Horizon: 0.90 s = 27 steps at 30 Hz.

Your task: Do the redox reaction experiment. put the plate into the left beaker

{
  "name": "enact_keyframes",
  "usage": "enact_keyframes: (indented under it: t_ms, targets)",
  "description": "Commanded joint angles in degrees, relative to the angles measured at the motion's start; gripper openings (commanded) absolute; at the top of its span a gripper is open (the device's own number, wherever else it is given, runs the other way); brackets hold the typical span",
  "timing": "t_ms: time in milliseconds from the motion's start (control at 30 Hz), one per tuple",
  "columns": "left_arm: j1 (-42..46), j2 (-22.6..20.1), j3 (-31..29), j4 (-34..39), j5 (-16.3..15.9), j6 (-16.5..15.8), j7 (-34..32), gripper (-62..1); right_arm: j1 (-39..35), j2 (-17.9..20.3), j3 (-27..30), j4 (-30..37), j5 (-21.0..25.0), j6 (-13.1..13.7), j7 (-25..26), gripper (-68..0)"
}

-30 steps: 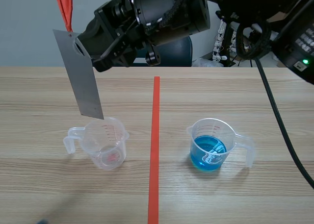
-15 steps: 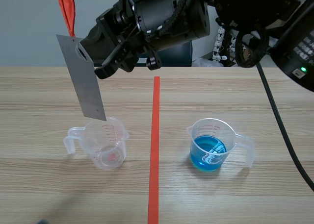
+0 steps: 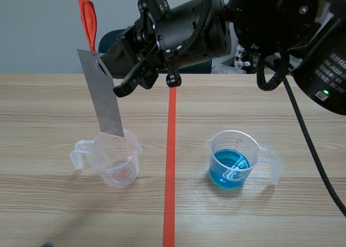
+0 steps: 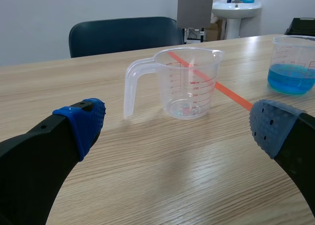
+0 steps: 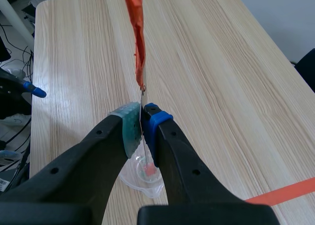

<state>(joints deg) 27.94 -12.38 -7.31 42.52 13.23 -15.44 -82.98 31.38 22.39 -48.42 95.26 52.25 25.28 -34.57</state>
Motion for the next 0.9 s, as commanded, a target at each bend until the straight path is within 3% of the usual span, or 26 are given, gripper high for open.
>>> enact_keyframes:
  t_ms: [0,100,400,867]
  targets:
    - [0.44,-0.07,-0.44,0.94,-0.52,-0.09,-1.03,1.0,0.68,-0.15,0.74,-0.33,0.42,0.28,1.77,-66.9]
    - [0.44,-0.07,-0.44,0.94,-0.52,-0.09,-1.03,1.0,0.68,-0.17,0.74,-1.62,0.44,1.81,3.06,-66.9]
    - [0.44,-0.07,-0.44,0.94,-0.52,-0.09,-1.03,1.0,0.68,-0.17,0.72,-4.00,0.44,3.06,4.13,-66.9]
    - [0.13,-0.07,-0.44,0.94,-0.52,-0.09,-1.01,1.0,0.68,-1.29,-4.07,-9.25,-2.27,3.41,8.66,-66.9]
